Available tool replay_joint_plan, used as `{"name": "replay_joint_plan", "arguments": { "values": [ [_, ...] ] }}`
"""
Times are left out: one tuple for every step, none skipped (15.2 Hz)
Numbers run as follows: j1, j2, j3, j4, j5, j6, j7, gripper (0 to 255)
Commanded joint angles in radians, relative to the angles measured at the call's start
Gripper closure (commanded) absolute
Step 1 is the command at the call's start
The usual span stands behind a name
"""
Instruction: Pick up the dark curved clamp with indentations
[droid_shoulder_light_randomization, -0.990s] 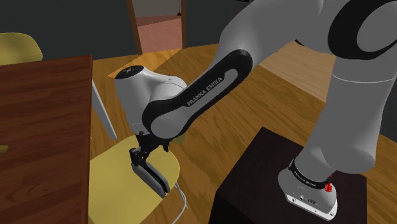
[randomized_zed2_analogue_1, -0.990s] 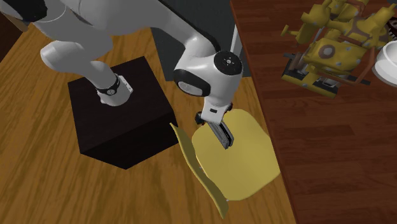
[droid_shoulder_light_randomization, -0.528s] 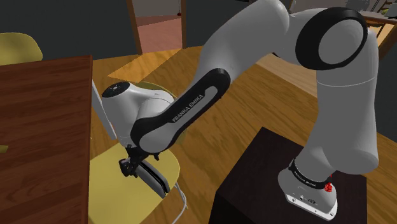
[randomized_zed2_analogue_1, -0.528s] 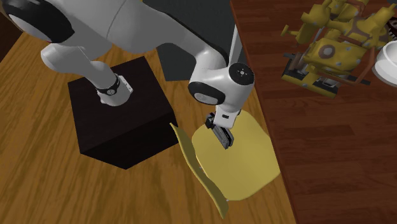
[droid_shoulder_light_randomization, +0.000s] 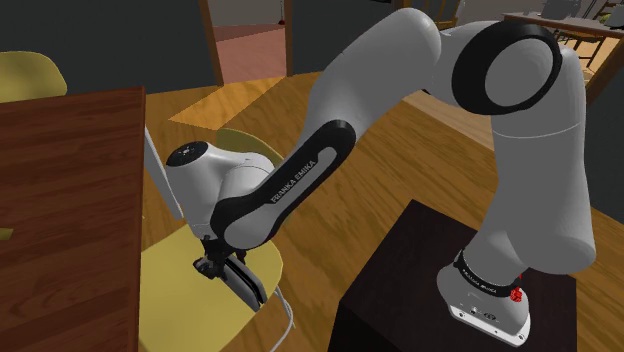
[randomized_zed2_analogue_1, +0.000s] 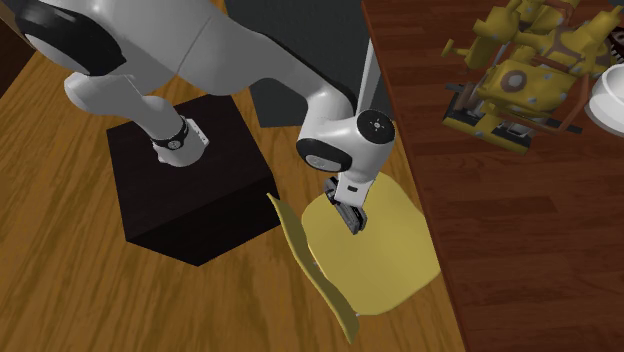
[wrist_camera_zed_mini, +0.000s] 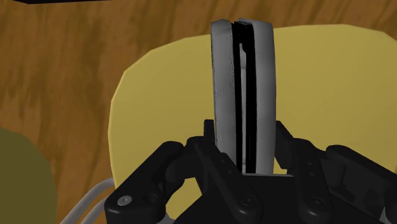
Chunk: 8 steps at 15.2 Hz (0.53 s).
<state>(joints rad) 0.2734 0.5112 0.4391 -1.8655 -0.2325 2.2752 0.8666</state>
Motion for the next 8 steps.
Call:
{"name": "replay_joint_plan", "arguments": {
  "values": [
    [0.000,0.001,0.000,-0.001,0.000,0.001,0.000,255],
    [0.000,0.001,0.000,0.000,0.000,0.001,0.000,255],
    [0.000,0.001,0.000,-0.001,0.000,0.001,0.000,255],
    [0.000,0.001,0.000,-0.002,0.000,0.002,0.000,255],
    [0.000,0.001,0.000,-0.002,0.000,0.002,0.000,255],
    [0.000,0.000,0.000,-0.004,0.000,0.003,0.000,255],
    [0.001,0.002,0.000,-0.001,-0.001,0.001,0.002,255],
    [-0.001,-0.007,0.003,0.001,0.004,-0.008,-0.001,255]
  ]
}}
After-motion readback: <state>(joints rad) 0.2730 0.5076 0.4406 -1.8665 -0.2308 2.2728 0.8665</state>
